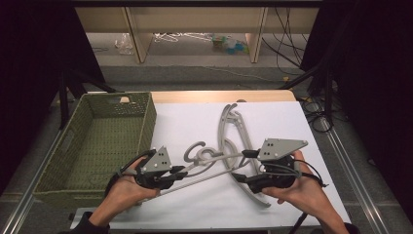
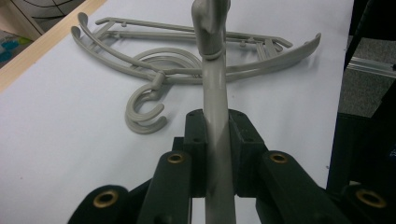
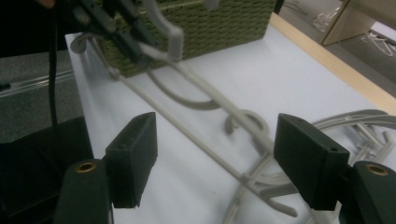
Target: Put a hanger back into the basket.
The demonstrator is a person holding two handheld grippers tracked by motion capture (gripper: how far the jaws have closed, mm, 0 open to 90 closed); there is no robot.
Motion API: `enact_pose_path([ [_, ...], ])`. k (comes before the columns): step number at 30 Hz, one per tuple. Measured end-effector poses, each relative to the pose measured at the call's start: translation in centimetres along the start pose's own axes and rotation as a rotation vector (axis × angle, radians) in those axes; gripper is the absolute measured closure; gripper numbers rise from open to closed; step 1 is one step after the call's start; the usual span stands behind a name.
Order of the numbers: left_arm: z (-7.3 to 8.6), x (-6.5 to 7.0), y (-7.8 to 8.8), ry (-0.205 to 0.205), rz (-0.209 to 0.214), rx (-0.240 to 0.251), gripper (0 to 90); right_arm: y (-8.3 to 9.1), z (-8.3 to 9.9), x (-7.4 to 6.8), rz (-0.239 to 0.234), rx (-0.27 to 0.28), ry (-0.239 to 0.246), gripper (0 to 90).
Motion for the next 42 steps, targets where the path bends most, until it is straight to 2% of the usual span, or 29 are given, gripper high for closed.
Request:
enact_pose_path([
  [1, -0.1, -0.3, 0.4, -0.006, -0.005, -0.001, 78.8, -0.1, 0.1, -0.2, 0.004, 0.004, 0.003, 31.5],
  [2, -0.3, -0.4, 0.7, 0.005, -0.009, 0.003, 78.8, -0.4, 0.6, -0.9, -0.017, -0.008, 0.001, 31.4],
  [4, -0.5, -0.7, 1.3, 0.022, -0.020, 0.017, 78.7, -0.5, 0.8, -1.1, -0.025, -0.011, -0.001, 31.4],
  [6, -0.7, -0.8, 1.9, 0.042, -0.025, 0.038, 78.8, -1.1, 2.0, -1.6, -0.037, -0.023, -0.016, 31.2],
  [7, -1.0, -1.0, 2.7, 0.042, -0.029, 0.039, 78.7, -1.2, 2.4, -1.8, -0.042, -0.028, -0.026, 31.1],
  [11, -1.8, -1.3, 3.9, 0.057, -0.032, 0.056, 78.8, -1.7, 3.6, -1.7, -0.048, -0.050, -0.051, 30.8],
  [12, -2.1, -1.3, 4.2, 0.074, -0.038, 0.069, 78.8, -2.1, 4.1, -1.6, -0.046, -0.046, -0.058, 30.2],
  [13, -2.2, -1.5, 4.6, 0.070, -0.041, 0.062, 78.8, -2.1, 4.1, -1.6, -0.046, -0.046, -0.058, 30.2],
  [14, -2.7, -1.8, 5.4, 0.095, -0.045, 0.073, 78.8, -2.4, 4.4, -1.6, -0.045, -0.049, -0.067, 29.9],
  [15, -2.7, -1.8, 5.4, 0.095, -0.045, 0.073, 78.8, -2.4, 4.4, -1.6, -0.045, -0.049, -0.067, 29.9],
  [16, -2.9, -2.1, 6.0, 0.086, -0.056, 0.074, 78.8, -2.5, 4.6, -1.6, -0.045, -0.059, -0.067, 29.7],
  [18, -3.3, -2.7, 6.8, 0.112, -0.066, 0.102, 78.8, -2.9, 4.9, -1.7, -0.057, -0.077, -0.071, 29.6],
  [19, -3.4, -3.2, 7.5, 0.120, -0.071, 0.106, 78.8, -3.0, 5.0, -1.8, -0.057, -0.074, -0.073, 29.6],
  [20, -3.5, -3.9, 8.3, 0.146, -0.084, 0.118, 78.9, -3.2, 5.1, -1.9, -0.067, -0.079, -0.072, 29.6],
  [21, -3.5, -3.9, 8.3, 0.146, -0.084, 0.118, 78.9, -3.2, 5.1, -1.9, -0.067, -0.079, -0.072, 29.6],
  [26, -3.7, -6.5, 11.0, 0.168, -0.148, 0.144, 78.8, -3.4, 5.3, -2.0, -0.077, -0.088, -0.072, 29.6],
  [30, -3.3, -8.6, 12.8, 0.198, -0.201, 0.181, 78.9, -3.5, 5.6, -1.7, -0.080, -0.090, -0.080, 29.1],
  [31, -3.0, -9.6, 13.5, 0.209, -0.221, 0.196, 78.9, -3.6, 5.8, -1.6, -0.075, -0.095, -0.091, 27.6],
  [32, -3.0, -9.6, 13.5, 0.209, -0.221, 0.196, 78.8, -3.6, 5.8, -1.6, -0.075, -0.095, -0.091, 27.6],
  [33, -2.7, -10.1, 13.9, 0.231, -0.233, 0.205, 78.8, -3.6, 5.8, -1.6, -0.074, -0.100, -0.096, 26.9],
  [34, -2.5, -10.7, 14.2, 0.227, -0.238, 0.219, 78.9, -3.7, 5.9, -1.6, -0.071, -0.100, -0.098, 26.7],
  [36, -2.0, -11.6, 14.6, 0.252, -0.262, 0.220, 78.9, -3.8, 6.0, -1.5, -0.074, -0.098, -0.101, 25.7],
  [39, -1.1, -13.3, 15.1, 0.240, -0.296, 0.235, 78.8, -3.9, 6.1, -1.5, -0.064, -0.103, -0.098, 23.4],
  [40, -0.5, -14.1, 15.2, 0.254, -0.307, 0.240, 78.8, -3.9, 6.1, -1.4, -0.063, -0.103, -0.095, 23.2],
  [42, -0.2, -14.5, 15.1, 0.261, -0.312, 0.236, 78.8, -3.9, 6.2, -1.4, -0.066, -0.103, -0.099, 23.1],
])
Point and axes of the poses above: each handheld gripper's, and its own axes: y roughly backward along the jaws, z roughly out of its underside, x roughly to its right, the point moved 3 cm from there along -y, roughly forward along the jaws, and after that the axes turned 8 degrees about y, right-handed, at the moved point
